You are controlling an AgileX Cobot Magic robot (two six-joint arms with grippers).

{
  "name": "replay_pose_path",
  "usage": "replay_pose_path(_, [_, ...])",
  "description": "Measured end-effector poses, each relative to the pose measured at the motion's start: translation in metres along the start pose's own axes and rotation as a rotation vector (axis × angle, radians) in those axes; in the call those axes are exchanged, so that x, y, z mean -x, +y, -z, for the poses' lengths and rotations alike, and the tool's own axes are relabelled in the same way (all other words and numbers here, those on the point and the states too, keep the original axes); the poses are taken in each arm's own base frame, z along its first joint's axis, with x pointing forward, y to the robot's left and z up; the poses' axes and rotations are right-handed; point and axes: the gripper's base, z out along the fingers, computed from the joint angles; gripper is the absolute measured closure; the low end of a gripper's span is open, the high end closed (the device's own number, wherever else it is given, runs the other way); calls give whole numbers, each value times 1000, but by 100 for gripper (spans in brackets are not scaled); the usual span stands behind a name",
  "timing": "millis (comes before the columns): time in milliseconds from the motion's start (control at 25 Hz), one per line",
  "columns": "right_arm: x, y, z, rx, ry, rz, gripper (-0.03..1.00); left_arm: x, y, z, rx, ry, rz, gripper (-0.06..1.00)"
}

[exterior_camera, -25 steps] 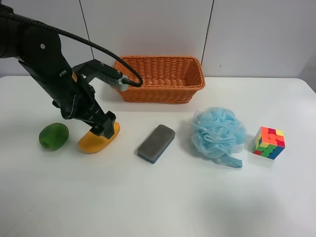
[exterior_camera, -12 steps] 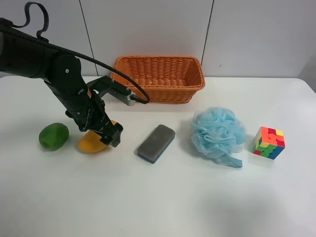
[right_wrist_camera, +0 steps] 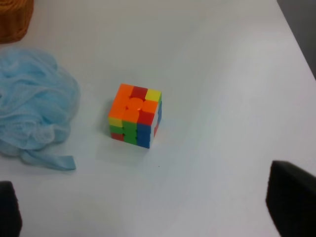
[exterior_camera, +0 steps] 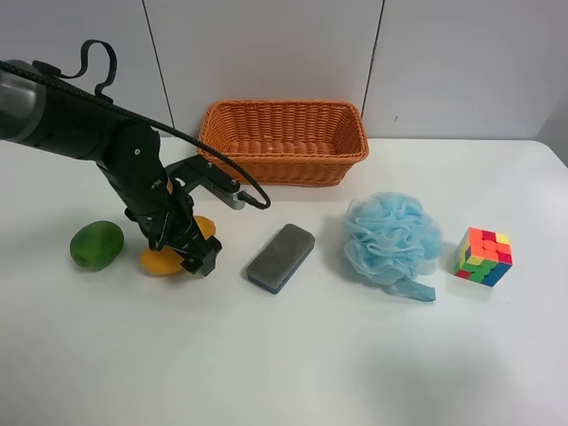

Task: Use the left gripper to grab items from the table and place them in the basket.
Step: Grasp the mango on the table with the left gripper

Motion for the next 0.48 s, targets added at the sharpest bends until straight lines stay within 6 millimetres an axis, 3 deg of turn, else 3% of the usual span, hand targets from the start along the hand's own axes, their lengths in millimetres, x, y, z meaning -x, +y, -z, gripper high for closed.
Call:
replay_pose_path(280, [0, 0, 0, 0, 0, 0, -3, 0, 1, -2, 10, 2, -21, -2])
replay_pose_path(400, [0, 0, 0, 0, 0, 0, -3, -1, 1, -4, 9, 5, -22, 8])
replay_pose_path(480, [0, 0, 0, 0, 0, 0, -3, -1, 1, -5, 10, 8, -25, 22])
